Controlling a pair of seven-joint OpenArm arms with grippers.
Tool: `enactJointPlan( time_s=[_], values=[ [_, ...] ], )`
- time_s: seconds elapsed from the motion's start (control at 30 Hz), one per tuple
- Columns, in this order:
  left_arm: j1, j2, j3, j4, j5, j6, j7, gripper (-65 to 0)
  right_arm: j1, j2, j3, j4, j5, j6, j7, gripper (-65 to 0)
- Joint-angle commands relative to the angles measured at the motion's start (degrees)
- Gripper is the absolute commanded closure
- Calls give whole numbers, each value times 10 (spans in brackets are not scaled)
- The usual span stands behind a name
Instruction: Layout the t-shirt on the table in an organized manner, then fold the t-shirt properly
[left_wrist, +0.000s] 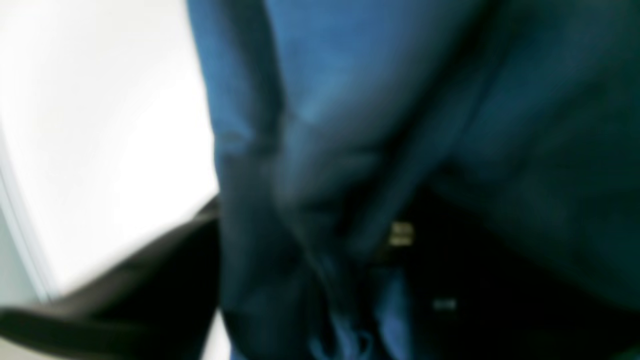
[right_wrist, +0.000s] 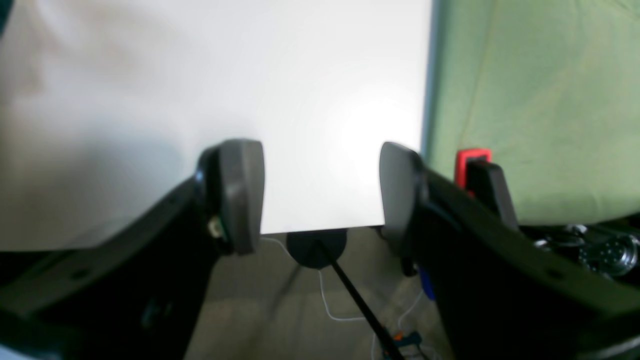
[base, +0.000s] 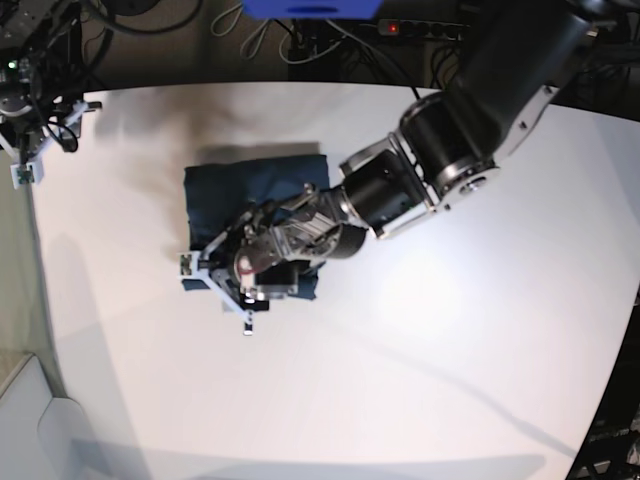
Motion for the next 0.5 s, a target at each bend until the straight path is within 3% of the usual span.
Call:
enactJointPlan(
  time_s=[0.0, 0.1, 0.23, 0.47],
  values=[
    [-4, -2, -8, -2, -1, -19, 20, -414, 2, 7, 2, 11, 5, 2, 9, -365],
    [-7, -2, -62, -1, -1, -19, 20, -553, -12, 7, 1, 11, 5, 2, 10, -365],
    [-16, -10, -136, 37, 0, -19, 20, -650, -18, 6, 0, 11, 5, 2, 13, -365],
    [-12, -60, -229, 168, 0, -19, 27, -650, -18, 3, -3, 11, 5, 2, 11, -365]
  ],
)
